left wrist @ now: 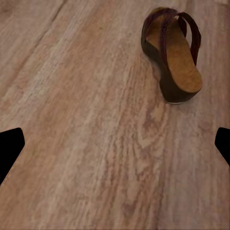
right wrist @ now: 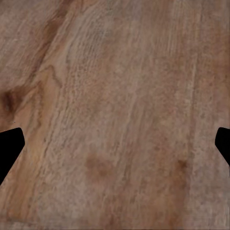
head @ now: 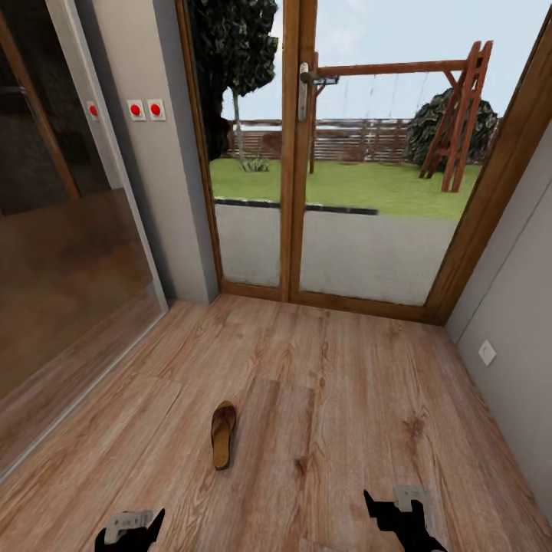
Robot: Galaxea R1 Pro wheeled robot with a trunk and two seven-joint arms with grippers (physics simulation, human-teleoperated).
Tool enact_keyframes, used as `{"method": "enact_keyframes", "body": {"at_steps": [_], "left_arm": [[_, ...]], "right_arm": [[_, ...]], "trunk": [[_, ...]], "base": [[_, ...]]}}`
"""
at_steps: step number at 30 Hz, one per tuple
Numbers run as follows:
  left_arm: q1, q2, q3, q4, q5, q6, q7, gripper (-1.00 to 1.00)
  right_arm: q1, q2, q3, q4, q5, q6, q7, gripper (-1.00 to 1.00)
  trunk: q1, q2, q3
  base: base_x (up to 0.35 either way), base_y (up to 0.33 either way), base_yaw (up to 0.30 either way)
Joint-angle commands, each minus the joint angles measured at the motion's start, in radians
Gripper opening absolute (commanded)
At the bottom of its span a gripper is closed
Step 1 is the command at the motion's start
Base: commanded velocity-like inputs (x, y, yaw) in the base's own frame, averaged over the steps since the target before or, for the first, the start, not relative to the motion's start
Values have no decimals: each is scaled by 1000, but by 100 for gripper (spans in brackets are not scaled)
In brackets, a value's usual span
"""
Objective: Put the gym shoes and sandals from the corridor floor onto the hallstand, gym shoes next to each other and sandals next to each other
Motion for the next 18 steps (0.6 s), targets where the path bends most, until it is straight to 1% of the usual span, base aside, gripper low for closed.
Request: {"method": "enact_keyframes", "body": {"at_steps": [1, 2, 3, 8, 9, 10, 11, 13, 18], "left_arm": [[-13, -9, 9, 1, -26, -4, 14, 100], [-24, -16, 9, 1, -39, -3, 29, 100], [-46, -30, 9, 1, -64, -2, 57, 100], [-96, -56, 9, 1, -115, 12, 99, 100], [-111, -64, 9, 1, -130, 26, 108, 100], [-117, -66, 9, 1, -135, 35, 111, 100], [-131, -74, 12, 2, -146, 58, 119, 100], [-134, -82, 13, 5, -152, 67, 120, 100], [-130, -90, 11, 4, -156, 68, 119, 100]], "right_arm": [[0, -1, 6, -14, -11, -3, 4, 100], [0, -1, 6, -27, -11, -3, 4, 100], [0, -1, 7, -46, -11, -2, 5, 100], [0, -5, 8, -69, -11, -2, 7, 100], [0, -7, 8, -74, -11, -2, 7, 100], [0, -8, 8, -75, -11, -2, 8, 100], [0, -12, 8, -80, -10, -2, 8, 100], [0, -17, 8, -84, -10, -2, 8, 100], [0, -18, 9, -85, -9, -2, 9, 100]], "trunk": [[0, 0, -1], [0, 0, -1], [0, 0, -1], [0, 0, -1], [0, 0, -1], [0, 0, -1], [0, 0, -1], [0, 0, -1], [0, 0, -1]], "base": [[0, 0, 0], [0, 0, 0], [0, 0, 0], [0, 0, 0], [0, 0, 0], [0, 0, 0], [0, 0, 0], [0, 0, 0], [0, 0, 0]]}}
